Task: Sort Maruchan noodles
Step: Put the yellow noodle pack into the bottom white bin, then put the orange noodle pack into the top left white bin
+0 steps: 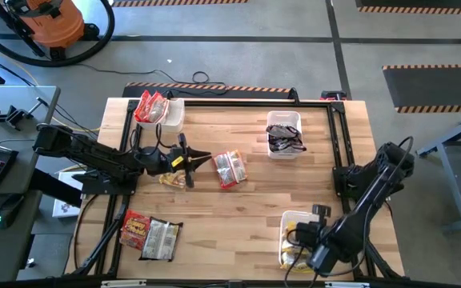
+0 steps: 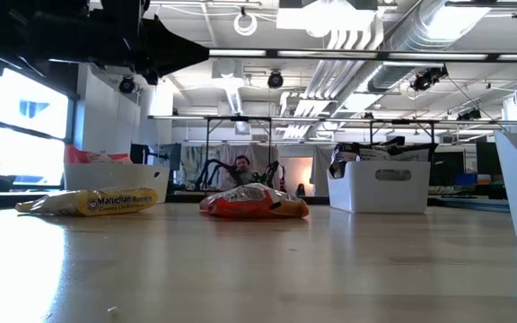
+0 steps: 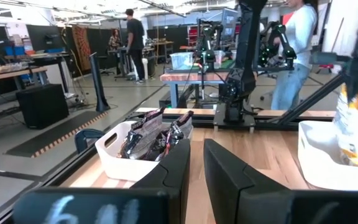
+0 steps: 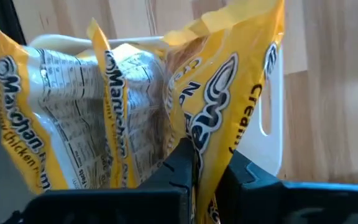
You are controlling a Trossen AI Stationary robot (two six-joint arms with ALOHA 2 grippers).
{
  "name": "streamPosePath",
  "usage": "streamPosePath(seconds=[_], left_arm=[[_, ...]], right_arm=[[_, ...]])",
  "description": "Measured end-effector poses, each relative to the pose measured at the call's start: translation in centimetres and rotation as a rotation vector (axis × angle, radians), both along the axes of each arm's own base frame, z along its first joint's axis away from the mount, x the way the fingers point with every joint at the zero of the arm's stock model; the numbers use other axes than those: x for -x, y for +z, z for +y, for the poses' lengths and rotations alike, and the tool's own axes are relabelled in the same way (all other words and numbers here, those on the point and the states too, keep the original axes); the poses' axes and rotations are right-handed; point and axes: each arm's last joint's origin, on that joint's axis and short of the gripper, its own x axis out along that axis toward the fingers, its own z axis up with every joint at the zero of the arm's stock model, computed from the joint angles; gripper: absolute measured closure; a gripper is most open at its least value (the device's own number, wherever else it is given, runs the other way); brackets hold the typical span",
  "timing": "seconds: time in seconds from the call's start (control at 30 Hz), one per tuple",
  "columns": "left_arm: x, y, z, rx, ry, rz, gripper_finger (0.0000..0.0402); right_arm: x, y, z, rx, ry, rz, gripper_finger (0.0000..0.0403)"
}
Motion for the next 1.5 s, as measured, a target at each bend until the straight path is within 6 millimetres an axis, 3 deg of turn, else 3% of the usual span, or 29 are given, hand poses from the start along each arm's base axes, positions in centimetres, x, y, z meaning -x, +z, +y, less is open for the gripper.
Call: streamPosePath(seconds=[0.4, 0.87, 1.13, 1.33, 1.5], left_arm=[[0.0, 0.0, 0.0, 0.016, 0.014, -0.004, 0.0365], [0.0, 0.0, 0.0, 0.016, 0.014, -0.002, 0.0365], [0.0, 0.0, 0.0, 0.016, 0.013, -0.002, 0.0365], [0.0, -0.1, 0.0, 0.024, 0.011, 0.006, 0.0365], [0.0, -0.4, -0.1, 0.024, -0.028, 0.036, 0.0365]], right_arm=[[-0.9, -2.3, 1.3, 0.006, 0.043, 0.064, 0.0385], [-1.0, -2.4, 1.9, -0.104, -0.017, 0.102, 0.0289], [-1.6, -2.3, 2.3, -0.193, -0.016, 0.102, 0.0282], [-2.2, -0.5, 1.7, -0.25, 0.006, 0.091, 0.0295], [-2.9, 1.5, -0.1, -0.202, 0.051, -0.015, 0.0317]])
